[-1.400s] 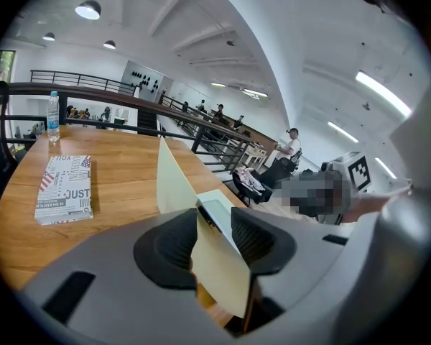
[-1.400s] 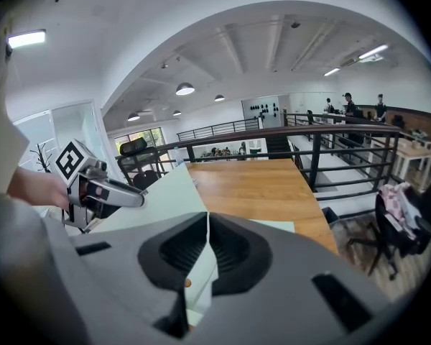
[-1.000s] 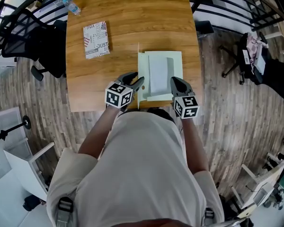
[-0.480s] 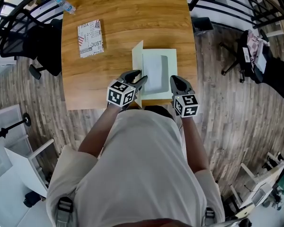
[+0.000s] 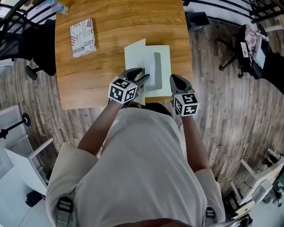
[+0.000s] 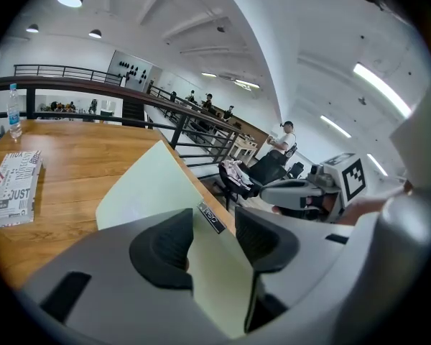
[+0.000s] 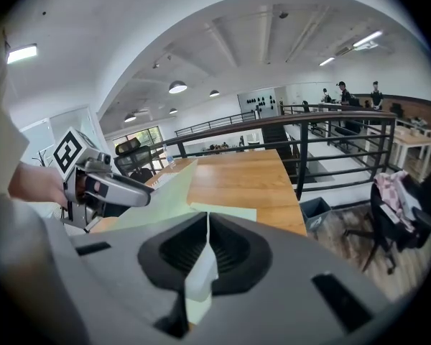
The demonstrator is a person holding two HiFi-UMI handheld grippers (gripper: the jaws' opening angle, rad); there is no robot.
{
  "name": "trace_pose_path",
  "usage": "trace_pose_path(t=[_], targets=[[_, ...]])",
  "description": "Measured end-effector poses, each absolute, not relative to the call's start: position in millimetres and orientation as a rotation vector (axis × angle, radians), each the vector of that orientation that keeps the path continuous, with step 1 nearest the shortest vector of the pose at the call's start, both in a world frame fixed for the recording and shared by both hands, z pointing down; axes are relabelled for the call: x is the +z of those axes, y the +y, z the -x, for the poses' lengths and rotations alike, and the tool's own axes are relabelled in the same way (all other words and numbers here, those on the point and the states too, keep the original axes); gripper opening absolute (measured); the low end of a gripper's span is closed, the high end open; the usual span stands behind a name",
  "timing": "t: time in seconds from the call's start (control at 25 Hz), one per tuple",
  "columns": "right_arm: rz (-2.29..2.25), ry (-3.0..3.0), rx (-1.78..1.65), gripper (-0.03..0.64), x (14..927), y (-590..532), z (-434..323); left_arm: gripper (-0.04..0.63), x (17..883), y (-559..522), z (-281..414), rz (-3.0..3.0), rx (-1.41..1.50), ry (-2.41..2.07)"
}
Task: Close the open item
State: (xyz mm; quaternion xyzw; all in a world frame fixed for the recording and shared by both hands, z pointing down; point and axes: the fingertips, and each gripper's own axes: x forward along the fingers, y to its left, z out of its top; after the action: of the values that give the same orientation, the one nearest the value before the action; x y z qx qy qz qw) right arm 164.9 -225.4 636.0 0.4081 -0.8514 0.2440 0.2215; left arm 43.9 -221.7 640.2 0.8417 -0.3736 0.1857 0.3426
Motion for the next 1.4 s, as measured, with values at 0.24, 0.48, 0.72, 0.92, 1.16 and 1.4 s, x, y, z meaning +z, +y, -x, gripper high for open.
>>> trace_pose_path(t=[0.24, 0.48, 0.72, 0.92, 1.16, 1.4], targets=[[-1.14, -2.332, 0.702, 0.011, 646.7, -225.9, -181.8, 0.17, 655.7, -226.7, -69.2, -2.187, 0.514, -0.924], [-1.152, -2.315, 0.733, 0.011, 655.8, -225.4, -196.1, 0.166, 671.6, -231.2, -92.3, -2.189, 0.56, -0.877], [-1.199, -2.301, 0.793, 0.011, 664.9, -229.4, -210.3, 0.164, 689.6, -234.3, -111.6, -2.184, 0.615, -0.823], [-1.209, -2.286, 0.843, 0.011, 677.2, -225.4, -218.6, 0.164, 707.6, -235.0, -128.4, -2.183, 0.679, -0.782], [-1.226, -2.262, 0.891, 0.011, 689.2, -221.4, -228.4, 0.164, 726.7, -239.2, -141.1, -2.176, 0.734, -0.742], [-1.25, -2.242, 0.927, 0.011, 699.3, -220.0, -240.2, 0.164, 747.6, -244.1, -154.7, -2.178, 0.815, -0.692]])
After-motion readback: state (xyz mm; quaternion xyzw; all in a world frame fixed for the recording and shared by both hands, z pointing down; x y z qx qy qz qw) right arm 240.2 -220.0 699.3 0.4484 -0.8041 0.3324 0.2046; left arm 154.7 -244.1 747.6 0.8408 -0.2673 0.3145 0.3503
